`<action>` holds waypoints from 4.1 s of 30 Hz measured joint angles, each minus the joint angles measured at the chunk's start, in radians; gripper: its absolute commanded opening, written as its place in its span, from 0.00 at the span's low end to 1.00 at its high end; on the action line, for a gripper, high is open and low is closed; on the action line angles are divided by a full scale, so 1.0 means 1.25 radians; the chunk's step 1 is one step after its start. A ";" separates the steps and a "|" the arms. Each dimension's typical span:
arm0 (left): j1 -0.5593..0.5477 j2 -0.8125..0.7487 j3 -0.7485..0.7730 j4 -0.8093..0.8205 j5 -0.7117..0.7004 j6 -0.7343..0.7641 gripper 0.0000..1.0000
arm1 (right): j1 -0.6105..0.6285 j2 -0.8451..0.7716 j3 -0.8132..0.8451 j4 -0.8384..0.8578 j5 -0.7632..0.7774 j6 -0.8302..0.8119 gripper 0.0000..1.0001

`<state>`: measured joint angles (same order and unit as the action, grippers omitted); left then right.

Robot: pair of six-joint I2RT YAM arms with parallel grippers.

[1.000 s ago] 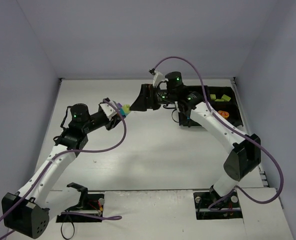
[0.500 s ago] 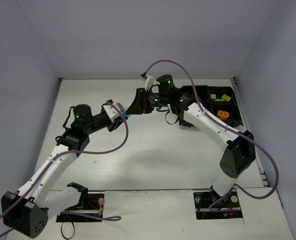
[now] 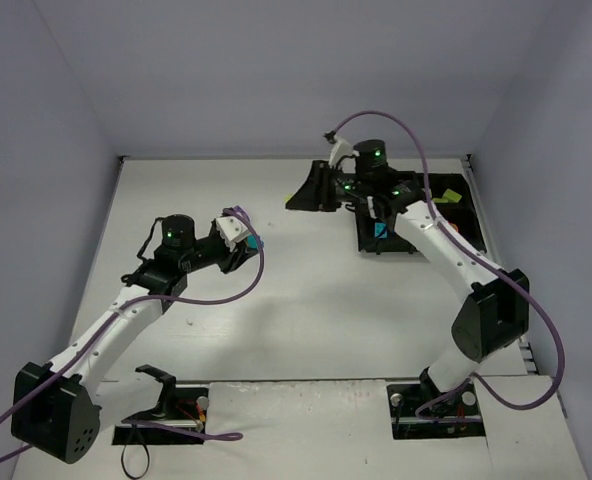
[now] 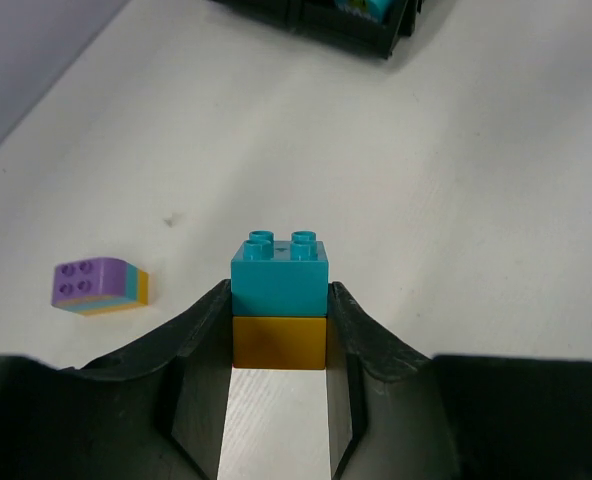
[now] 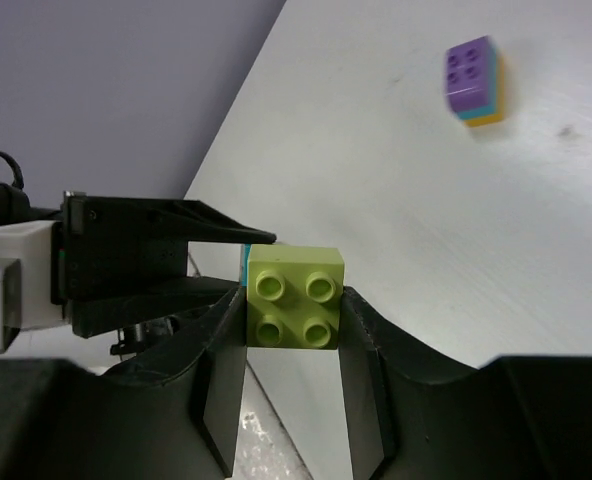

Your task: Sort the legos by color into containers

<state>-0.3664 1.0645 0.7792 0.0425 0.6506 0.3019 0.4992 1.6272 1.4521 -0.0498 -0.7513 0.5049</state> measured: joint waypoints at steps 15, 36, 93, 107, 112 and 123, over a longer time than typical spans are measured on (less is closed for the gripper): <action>0.002 -0.099 -0.085 -0.002 -0.001 -0.037 0.02 | -0.390 -0.009 0.036 -0.123 0.490 -0.136 0.11; 0.001 -0.128 -0.117 0.001 -0.001 -0.042 0.02 | -0.524 0.370 0.286 -0.132 0.612 -0.179 0.65; 0.000 -0.159 -0.001 -0.124 0.021 0.029 0.02 | 0.202 0.006 -0.109 0.150 0.051 0.082 0.02; -0.018 -0.129 -0.004 -0.089 0.022 0.024 0.02 | 0.164 -0.002 -0.109 0.110 0.010 0.069 0.00; -0.027 -0.108 -0.009 -0.077 0.038 0.020 0.02 | 0.099 -0.032 -0.125 0.078 -0.014 0.032 0.00; -0.010 -0.100 -0.027 -0.139 0.023 0.009 0.02 | -0.150 -0.065 -0.123 -0.043 0.176 -0.102 0.00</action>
<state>-0.3786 0.9394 0.7452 -0.1310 0.6800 0.3126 0.3119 1.5463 1.2980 -0.1036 -0.5316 0.3775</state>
